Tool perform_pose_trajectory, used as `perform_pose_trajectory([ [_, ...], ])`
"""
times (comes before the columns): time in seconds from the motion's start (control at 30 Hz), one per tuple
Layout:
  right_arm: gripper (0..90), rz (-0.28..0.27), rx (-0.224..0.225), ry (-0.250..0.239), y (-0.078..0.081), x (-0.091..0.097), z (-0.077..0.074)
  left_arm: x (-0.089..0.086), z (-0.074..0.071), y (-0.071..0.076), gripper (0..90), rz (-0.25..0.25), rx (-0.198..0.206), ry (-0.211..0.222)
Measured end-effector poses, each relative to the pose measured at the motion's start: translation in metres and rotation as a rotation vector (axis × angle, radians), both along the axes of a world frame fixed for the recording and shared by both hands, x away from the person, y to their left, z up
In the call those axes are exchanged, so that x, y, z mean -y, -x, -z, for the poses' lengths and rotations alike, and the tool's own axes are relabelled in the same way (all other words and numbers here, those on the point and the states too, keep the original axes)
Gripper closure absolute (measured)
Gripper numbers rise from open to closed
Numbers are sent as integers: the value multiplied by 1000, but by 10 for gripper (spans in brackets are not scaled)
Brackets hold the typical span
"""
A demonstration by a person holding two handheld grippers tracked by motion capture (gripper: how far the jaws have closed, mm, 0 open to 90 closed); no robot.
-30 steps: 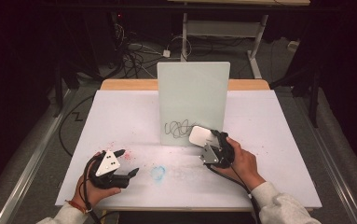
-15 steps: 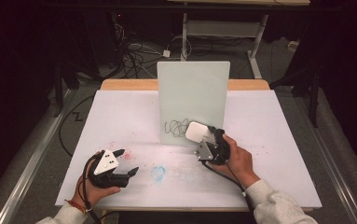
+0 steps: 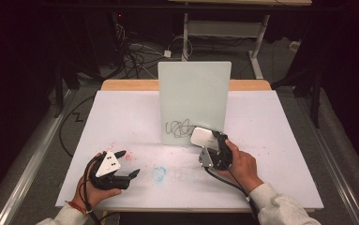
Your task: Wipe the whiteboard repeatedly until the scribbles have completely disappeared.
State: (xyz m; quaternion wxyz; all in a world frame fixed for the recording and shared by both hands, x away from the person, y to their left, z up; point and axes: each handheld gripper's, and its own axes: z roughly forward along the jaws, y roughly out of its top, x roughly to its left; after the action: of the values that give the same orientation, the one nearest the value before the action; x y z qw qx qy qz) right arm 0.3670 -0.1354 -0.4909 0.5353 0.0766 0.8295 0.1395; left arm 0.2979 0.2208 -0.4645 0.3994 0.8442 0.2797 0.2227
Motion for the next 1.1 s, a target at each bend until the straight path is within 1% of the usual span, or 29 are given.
perform_pose_trajectory([
  [0.07, 313, -11, 0, -7, -1, -7, -1, 0, 0, 0, 196, -2, -2, 10],
  [0.13, 313, -19, 6, 1, -1, -17, -3, 0, 0, -1, 196, 2, -4, 7],
  [0.17, 313, -31, 10, 3, -2, -22, -4, 1, 1, -1, 196, 7, -3, -1],
  [0.23, 313, -45, 9, 3, -3, -33, -6, 2, 1, -1, 196, 10, -7, 1],
  [0.27, 313, -54, 20, 6, -4, -39, -7, 2, 1, -1, 196, 11, -6, 0],
  [0.3, 313, -56, 20, 3, -4, -45, -7, 2, 1, -1, 196, 11, -5, 2],
  [0.33, 313, -62, 19, -1, -4, -53, -9, 2, 1, -1, 196, 12, -5, 5],
  [0.37, 313, -62, 19, -1, -4, -53, -9, 2, 1, -1, 196, 12, -6, 5],
  [0.43, 313, -63, 16, 1, -3, -59, -8, 1, 1, -1, 196, 11, -6, 3],
  [0.5, 313, -65, 10, 11, -2, -61, -6, 1, 2, 0, 196, 11, -7, 1],
  [0.53, 313, -62, 9, 20, -2, -60, -6, 1, 2, 0, 196, 12, -7, 0],
  [0.57, 313, -62, 0, 17, -2, -57, -7, 1, 1, 1, 196, 11, -6, -2],
  [0.6, 313, -57, -9, 4, -3, -54, -8, 0, 1, 1, 196, 8, -6, -3],
  [0.7, 313, -31, 1, -5, -5, -38, -15, -3, 0, 0, 196, -7, -8, 12],
  [0.73, 313, -21, 6, -19, -7, -31, -19, -4, 0, 0, 196, -11, -7, 16],
  [0.77, 312, -4, 13, -44, -8, -24, -23, -4, 0, 0, 196, -17, -6, 23],
  [0.8, 313, 35, 23, -77, -11, -10, -30, -4, 0, 1, 196, -18, -5, 22],
  [0.83, 313, 35, 23, -77, -11, -10, -30, -4, 0, 2, 196, -15, -4, 18],
  [0.87, 313, 50, 32, -79, -11, -5, -32, -3, 0, 2, 196, -11, -1, 8],
  [0.9, 313, 67, 35, -80, -12, 2, -34, -3, -1, 2, 196, -12, 0, 7],
  [0.93, 313, 80, 28, -102, -12, 6, -34, -3, -1, 2, 196, -15, -1, 14],
  [0.97, 313, 91, 25, -104, -12, 11, -35, -4, -1, 2, 196, -18, -2, 21],
  [1.03, 313, 104, 25, -108, -12, 17, -34, -3, 0, 1, 196, -18, -5, 22],
  [1.1, 313, 107, 16, -110, -10, 21, -31, -2, 1, 1, 196, -7, -5, 3],
])
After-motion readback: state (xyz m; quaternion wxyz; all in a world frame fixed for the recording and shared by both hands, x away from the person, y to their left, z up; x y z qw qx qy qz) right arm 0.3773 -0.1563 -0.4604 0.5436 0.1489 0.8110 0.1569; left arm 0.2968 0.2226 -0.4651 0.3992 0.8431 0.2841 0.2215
